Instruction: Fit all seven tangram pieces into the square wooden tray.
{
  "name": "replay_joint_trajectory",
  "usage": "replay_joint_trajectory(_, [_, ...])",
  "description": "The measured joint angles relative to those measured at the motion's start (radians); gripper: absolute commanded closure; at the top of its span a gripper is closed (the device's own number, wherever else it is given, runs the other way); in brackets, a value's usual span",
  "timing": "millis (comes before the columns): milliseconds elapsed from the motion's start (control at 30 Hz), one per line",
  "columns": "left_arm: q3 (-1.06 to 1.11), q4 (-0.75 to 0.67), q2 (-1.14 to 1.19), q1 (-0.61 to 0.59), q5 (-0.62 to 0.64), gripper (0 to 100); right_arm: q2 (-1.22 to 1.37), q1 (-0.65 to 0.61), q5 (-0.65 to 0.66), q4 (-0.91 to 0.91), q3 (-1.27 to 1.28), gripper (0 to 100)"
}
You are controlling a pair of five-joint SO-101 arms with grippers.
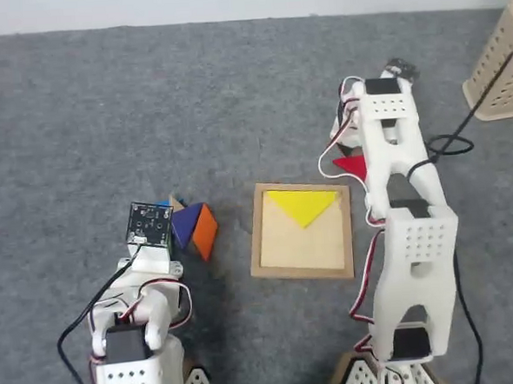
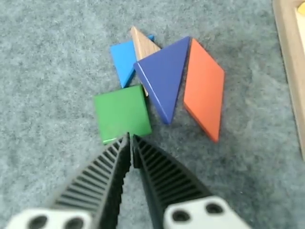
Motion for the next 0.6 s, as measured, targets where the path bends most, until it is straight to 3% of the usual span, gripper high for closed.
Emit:
replay_joint_trajectory(167, [0.000, 0.000, 0.000, 0.002, 0.000, 99, 0.064, 0.052, 0.026, 0.083, -0.089, 78.5])
replay_joint_trajectory(600, [0.000, 0.000, 0.000, 0.002, 0.000, 99, 0.081, 0.215, 0.545, 0.311, -0.089, 78.6])
